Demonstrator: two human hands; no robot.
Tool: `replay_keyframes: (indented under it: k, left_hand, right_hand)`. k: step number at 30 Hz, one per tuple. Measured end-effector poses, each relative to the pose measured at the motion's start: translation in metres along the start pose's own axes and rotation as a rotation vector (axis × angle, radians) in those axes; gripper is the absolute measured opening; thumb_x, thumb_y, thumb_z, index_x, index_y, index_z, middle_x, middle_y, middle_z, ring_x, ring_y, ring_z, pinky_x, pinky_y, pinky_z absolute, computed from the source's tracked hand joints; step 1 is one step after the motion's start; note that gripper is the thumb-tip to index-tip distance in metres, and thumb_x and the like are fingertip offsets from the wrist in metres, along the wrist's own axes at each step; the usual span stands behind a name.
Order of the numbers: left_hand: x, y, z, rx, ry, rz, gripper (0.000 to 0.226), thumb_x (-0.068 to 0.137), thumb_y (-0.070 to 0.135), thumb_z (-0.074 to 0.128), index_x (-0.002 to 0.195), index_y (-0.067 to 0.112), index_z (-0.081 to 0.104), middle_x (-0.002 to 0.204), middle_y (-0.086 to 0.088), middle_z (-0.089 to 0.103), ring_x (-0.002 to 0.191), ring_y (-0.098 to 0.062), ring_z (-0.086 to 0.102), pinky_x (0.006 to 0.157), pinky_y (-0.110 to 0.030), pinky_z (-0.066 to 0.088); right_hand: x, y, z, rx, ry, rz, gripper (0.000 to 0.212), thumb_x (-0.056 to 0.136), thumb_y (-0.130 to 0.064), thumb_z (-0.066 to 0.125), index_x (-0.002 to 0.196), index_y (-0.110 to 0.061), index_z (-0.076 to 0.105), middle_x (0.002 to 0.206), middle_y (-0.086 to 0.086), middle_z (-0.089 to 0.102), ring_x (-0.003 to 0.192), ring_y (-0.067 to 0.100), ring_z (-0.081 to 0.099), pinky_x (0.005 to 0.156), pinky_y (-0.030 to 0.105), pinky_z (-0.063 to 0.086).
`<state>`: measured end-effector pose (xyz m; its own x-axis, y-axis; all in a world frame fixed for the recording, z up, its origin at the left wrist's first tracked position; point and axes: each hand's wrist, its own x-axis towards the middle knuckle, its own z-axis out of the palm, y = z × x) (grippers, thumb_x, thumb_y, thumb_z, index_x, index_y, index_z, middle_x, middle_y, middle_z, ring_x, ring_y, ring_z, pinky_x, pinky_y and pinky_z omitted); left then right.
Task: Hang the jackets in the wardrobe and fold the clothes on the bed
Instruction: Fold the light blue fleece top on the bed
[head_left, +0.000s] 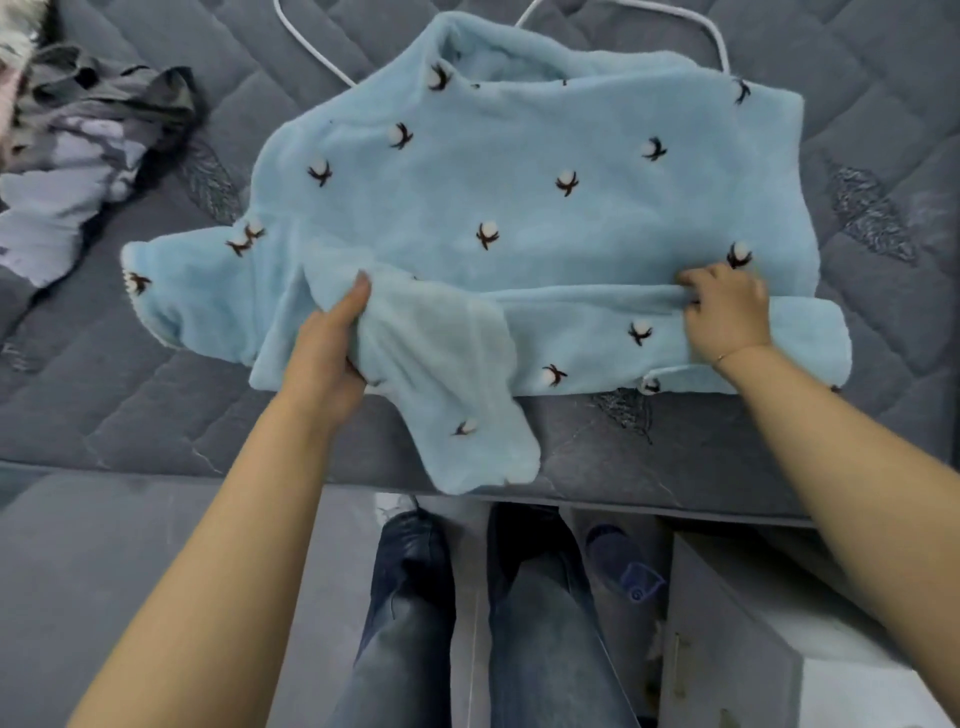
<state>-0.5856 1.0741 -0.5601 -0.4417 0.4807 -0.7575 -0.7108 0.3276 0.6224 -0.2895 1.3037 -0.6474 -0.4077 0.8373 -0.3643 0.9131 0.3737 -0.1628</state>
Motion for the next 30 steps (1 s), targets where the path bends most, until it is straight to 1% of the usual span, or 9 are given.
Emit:
replay_keyframes:
  k: [4, 7, 10, 15, 19, 22, 24, 26, 30]
  left_hand:
    - [0.031, 0.012, 0.027, -0.239, 0.048, -0.142, 0.030, 0.096, 0.020, 0.061, 0.122, 0.006, 0.063, 0.115, -0.008, 0.072, 0.106, -0.019, 0.069, 0.082, -0.033, 0.058]
    - [0.045, 0.012, 0.038, -0.346, 0.066, -0.172, 0.031, 0.097, 0.013, 0.058, 0.126, 0.003, 0.060, 0.119, -0.013, 0.069, 0.112, -0.024, 0.066, 0.088, -0.038, 0.056]
    - [0.049, 0.008, 0.039, -0.391, 0.047, -0.195, 0.030, 0.097, 0.016, 0.058, 0.124, 0.003, 0.060, 0.116, -0.015, 0.070, 0.110, -0.027, 0.067, 0.090, -0.041, 0.055]
    - [0.050, 0.006, 0.029, -0.566, -0.067, -0.209, 0.031, 0.097, 0.023, 0.058, 0.105, -0.004, 0.070, 0.116, -0.020, 0.069, 0.112, -0.034, 0.065, 0.102, -0.049, 0.045]
    - [0.043, 0.008, 0.030, -0.717, -0.204, -0.210, 0.034, 0.097, 0.024, 0.057, 0.117, -0.002, 0.066, 0.129, -0.020, 0.062, 0.124, -0.037, 0.056, 0.111, -0.051, 0.036]
    - [0.036, -0.005, 0.046, -0.787, -0.211, -0.191, 0.030, 0.094, 0.013, 0.055, 0.120, 0.001, 0.063, 0.128, -0.020, 0.063, 0.125, -0.036, 0.056, 0.109, -0.052, 0.037]
    - [0.027, -0.028, 0.062, -0.738, -0.124, -0.214, 0.035, 0.087, 0.005, 0.056, 0.121, 0.005, 0.062, 0.128, -0.017, 0.064, 0.124, -0.032, 0.057, 0.107, -0.049, 0.041]
    - [0.017, -0.062, 0.076, -0.647, -0.011, -0.290, 0.040, 0.089, 0.002, 0.056, 0.129, 0.008, 0.058, 0.131, -0.014, 0.062, 0.124, -0.029, 0.057, 0.109, -0.044, 0.041]
    - [0.004, -0.117, 0.079, -0.578, 0.132, -0.398, 0.040, 0.092, 0.015, 0.065, 0.131, 0.011, 0.058, 0.127, -0.011, 0.066, 0.116, -0.026, 0.063, 0.103, -0.041, 0.048]
  right_hand:
    - [-0.044, -0.042, 0.015, 0.473, 0.139, -0.039, 0.029, 0.092, -0.009, 0.055, 0.120, -0.007, 0.062, 0.120, 0.011, 0.058, 0.114, 0.030, 0.053, 0.098, 0.032, 0.037]
    - [-0.093, -0.082, 0.035, 0.958, -0.206, 0.056, 0.050, 0.091, -0.043, 0.063, 0.134, -0.023, 0.050, 0.132, -0.008, 0.049, 0.122, 0.004, 0.046, 0.095, 0.009, 0.033]
    - [-0.116, -0.105, 0.068, 0.853, -0.295, 0.094, 0.076, 0.081, -0.048, 0.072, 0.142, -0.017, 0.040, 0.135, -0.003, 0.045, 0.125, 0.009, 0.041, 0.104, 0.023, 0.034]
    - [-0.125, -0.134, 0.087, 0.592, -0.232, 0.131, 0.054, 0.084, -0.036, 0.073, 0.124, -0.003, 0.054, 0.118, 0.012, 0.053, 0.116, 0.028, 0.048, 0.099, 0.040, 0.040]
    - [-0.112, -0.114, 0.048, 0.962, -0.146, 0.257, 0.019, 0.088, -0.018, 0.068, 0.103, -0.009, 0.060, 0.102, 0.007, 0.067, 0.095, 0.025, 0.064, 0.083, 0.042, 0.054]
    - [-0.080, -0.058, -0.002, 1.443, -0.012, 0.522, 0.027, 0.083, -0.014, 0.071, 0.107, -0.013, 0.059, 0.095, 0.002, 0.068, 0.082, 0.016, 0.067, 0.066, 0.027, 0.056]
    - [-0.060, -0.010, -0.027, 1.667, 0.024, 0.581, 0.032, 0.082, -0.018, 0.071, 0.112, -0.013, 0.061, 0.103, 0.006, 0.069, 0.089, 0.017, 0.069, 0.080, 0.031, 0.056]
    - [-0.045, 0.028, -0.034, 1.650, 0.005, 0.572, 0.024, 0.089, -0.024, 0.066, 0.110, -0.014, 0.064, 0.109, 0.008, 0.069, 0.097, 0.018, 0.067, 0.096, 0.039, 0.051]
    - [-0.047, 0.057, -0.007, 1.364, -0.056, 0.699, 0.072, 0.084, -0.031, 0.074, 0.145, -0.017, 0.038, 0.141, 0.002, 0.049, 0.120, 0.015, 0.053, 0.100, 0.035, 0.046]
